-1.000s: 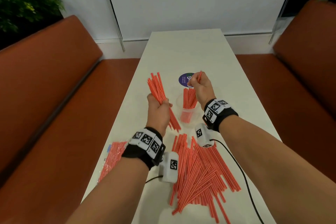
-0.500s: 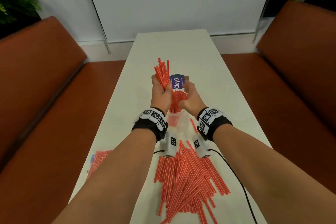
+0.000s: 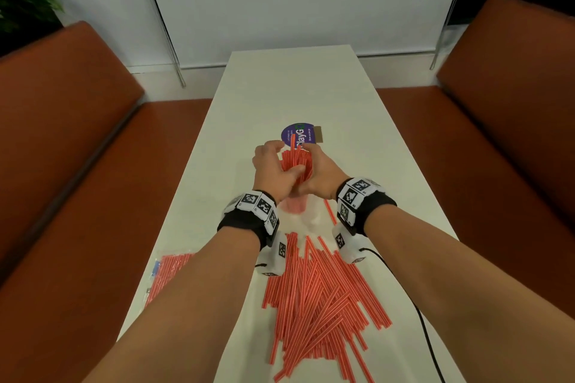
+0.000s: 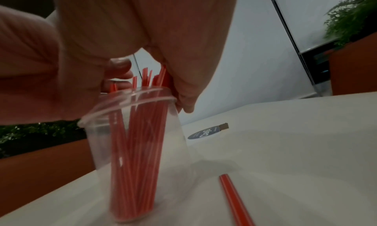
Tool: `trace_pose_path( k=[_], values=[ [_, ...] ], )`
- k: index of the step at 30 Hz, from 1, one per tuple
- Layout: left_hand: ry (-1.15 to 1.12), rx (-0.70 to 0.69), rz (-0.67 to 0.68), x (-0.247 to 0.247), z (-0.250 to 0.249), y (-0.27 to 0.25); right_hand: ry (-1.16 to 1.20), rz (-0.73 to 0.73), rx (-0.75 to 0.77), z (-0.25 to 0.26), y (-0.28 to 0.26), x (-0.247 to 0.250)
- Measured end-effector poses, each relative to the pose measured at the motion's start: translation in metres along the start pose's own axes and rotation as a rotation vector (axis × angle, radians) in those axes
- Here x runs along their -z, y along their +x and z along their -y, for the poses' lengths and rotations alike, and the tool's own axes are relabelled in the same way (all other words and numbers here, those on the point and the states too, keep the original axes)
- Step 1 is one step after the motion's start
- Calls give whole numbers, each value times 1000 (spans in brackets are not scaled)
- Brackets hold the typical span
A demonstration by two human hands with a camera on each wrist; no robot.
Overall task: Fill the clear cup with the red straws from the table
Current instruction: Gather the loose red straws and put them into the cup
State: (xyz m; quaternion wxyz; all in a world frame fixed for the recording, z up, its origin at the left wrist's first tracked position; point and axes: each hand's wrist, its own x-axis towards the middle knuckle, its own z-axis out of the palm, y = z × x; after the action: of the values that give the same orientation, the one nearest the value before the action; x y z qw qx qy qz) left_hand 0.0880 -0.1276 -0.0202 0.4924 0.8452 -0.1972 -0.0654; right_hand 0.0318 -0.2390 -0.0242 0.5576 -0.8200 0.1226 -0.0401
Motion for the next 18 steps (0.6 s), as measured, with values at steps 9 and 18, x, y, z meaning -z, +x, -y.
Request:
trace_pose_path(
  k=[9, 18],
  values=[
    [-117, 146, 312, 7, -8, -21, -359, 91, 12, 7, -3, 0],
    [-108, 212, 379, 21, -7, -39, -575, 174, 21, 10, -21, -4]
  ],
)
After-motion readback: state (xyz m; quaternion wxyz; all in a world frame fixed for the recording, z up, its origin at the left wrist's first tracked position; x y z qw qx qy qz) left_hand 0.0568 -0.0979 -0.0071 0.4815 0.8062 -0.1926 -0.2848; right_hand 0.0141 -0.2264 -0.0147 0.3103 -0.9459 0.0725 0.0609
